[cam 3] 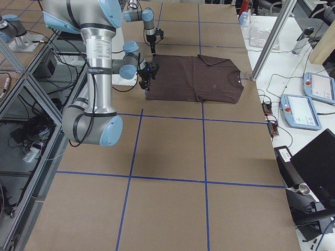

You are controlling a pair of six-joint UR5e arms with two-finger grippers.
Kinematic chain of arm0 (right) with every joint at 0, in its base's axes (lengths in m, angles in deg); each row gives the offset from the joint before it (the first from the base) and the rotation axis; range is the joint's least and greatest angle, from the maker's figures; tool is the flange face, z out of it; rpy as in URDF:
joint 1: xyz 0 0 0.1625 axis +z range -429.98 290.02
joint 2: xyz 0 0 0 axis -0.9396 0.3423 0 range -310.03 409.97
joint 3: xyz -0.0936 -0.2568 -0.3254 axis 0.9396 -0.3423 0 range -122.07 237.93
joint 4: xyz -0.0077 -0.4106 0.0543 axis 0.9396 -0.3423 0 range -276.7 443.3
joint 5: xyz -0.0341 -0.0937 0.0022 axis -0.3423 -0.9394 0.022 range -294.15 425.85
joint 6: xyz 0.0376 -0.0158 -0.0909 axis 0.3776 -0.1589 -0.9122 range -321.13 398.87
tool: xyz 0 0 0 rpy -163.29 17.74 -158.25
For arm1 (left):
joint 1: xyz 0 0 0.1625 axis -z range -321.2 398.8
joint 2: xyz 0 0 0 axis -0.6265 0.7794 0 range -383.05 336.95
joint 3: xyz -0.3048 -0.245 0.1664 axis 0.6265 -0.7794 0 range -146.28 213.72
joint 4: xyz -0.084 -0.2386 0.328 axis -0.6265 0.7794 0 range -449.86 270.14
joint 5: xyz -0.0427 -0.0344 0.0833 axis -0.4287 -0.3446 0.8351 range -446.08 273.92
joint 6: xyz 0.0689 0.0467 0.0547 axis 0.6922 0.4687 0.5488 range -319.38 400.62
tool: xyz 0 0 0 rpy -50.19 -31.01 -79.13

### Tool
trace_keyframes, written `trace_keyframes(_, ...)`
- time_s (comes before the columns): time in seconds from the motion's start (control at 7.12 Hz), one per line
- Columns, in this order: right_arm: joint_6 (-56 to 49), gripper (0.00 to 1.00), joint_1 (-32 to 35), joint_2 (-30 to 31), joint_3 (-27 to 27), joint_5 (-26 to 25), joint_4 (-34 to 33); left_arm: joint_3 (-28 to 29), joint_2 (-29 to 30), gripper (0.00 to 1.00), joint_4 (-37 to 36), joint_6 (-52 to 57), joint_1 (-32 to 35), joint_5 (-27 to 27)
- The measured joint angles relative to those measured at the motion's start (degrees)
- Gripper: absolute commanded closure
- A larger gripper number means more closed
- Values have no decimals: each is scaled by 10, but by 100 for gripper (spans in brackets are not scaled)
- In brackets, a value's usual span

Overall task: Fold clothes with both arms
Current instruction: 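Align both grippers on the hem corners and close them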

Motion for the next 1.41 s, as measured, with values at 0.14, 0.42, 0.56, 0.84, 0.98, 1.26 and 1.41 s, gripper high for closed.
trace_keyframes(0.14,0,3,0,0,0,0,0,0,1,49,-3,0,-2,0)
trace_keyframes(0.42,0,2,-1,0,0,0,0,2,3,59,-5,1,-5,-1)
trace_keyframes(0.56,0,2,-1,0,0,0,0,3,4,59,-5,1,-5,-1)
trace_keyframes(0.84,0,2,-1,0,0,0,0,5,5,81,-5,2,-5,-1)
trace_keyframes(0.98,0,2,-1,-1,0,0,0,5,5,93,-5,3,-5,-1)
trace_keyframes(1.26,0,2,-1,-1,0,0,0,6,5,100,-6,3,-5,-1)
trace_keyframes(1.41,-1,2,-1,0,0,0,0,6,5,100,-6,2,-5,-1)
